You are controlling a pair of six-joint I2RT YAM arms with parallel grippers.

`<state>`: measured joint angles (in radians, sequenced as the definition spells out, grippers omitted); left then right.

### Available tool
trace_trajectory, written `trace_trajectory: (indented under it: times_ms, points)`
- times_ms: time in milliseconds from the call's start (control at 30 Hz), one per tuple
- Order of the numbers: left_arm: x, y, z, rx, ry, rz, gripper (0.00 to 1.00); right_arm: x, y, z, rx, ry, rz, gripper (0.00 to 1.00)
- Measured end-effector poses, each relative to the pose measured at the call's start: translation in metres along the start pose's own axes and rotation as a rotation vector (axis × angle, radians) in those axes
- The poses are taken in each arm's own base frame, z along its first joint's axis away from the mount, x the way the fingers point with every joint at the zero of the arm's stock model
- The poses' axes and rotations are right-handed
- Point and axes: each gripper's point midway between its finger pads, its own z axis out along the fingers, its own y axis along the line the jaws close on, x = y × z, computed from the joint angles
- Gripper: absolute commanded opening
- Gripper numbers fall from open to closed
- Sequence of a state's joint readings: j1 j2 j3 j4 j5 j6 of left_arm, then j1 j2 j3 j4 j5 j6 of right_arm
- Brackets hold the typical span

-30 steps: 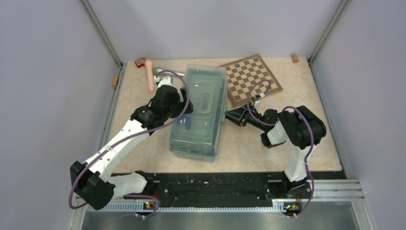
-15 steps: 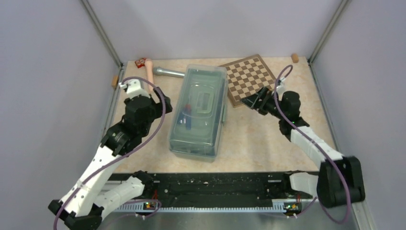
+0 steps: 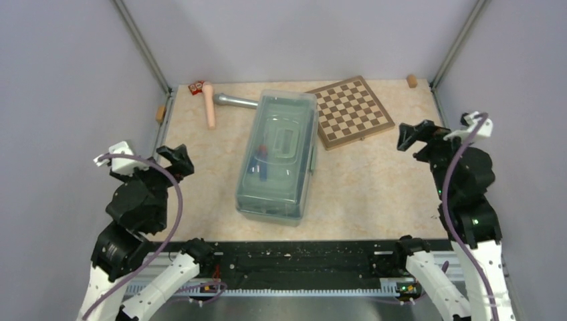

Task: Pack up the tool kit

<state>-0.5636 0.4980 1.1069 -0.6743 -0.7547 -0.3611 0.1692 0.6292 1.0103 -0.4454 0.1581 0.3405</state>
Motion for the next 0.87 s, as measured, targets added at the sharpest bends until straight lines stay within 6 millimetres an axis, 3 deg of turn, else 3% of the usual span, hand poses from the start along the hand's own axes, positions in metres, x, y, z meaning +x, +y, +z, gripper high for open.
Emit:
trace_trajectory:
  times_ms: [167,267,567,867]
  points:
    - [-0.022,0.023,-0.023,-0.003,-0.088,-0.027,0.98,-0.048,-0.021,-0.041,0.107,-0.172,-0.062,0.99]
    - [-0.032,0.037,-0.036,-0.006,-0.136,-0.044,0.99,-0.063,-0.034,-0.06,0.162,-0.239,-0.084,0.99]
    - [-0.058,0.055,-0.061,0.012,-0.22,-0.104,0.99,-0.085,-0.048,-0.092,0.217,-0.361,-0.09,0.99]
    - [-0.057,0.057,-0.065,0.015,-0.209,-0.108,0.99,-0.087,-0.052,-0.097,0.23,-0.397,-0.08,0.99]
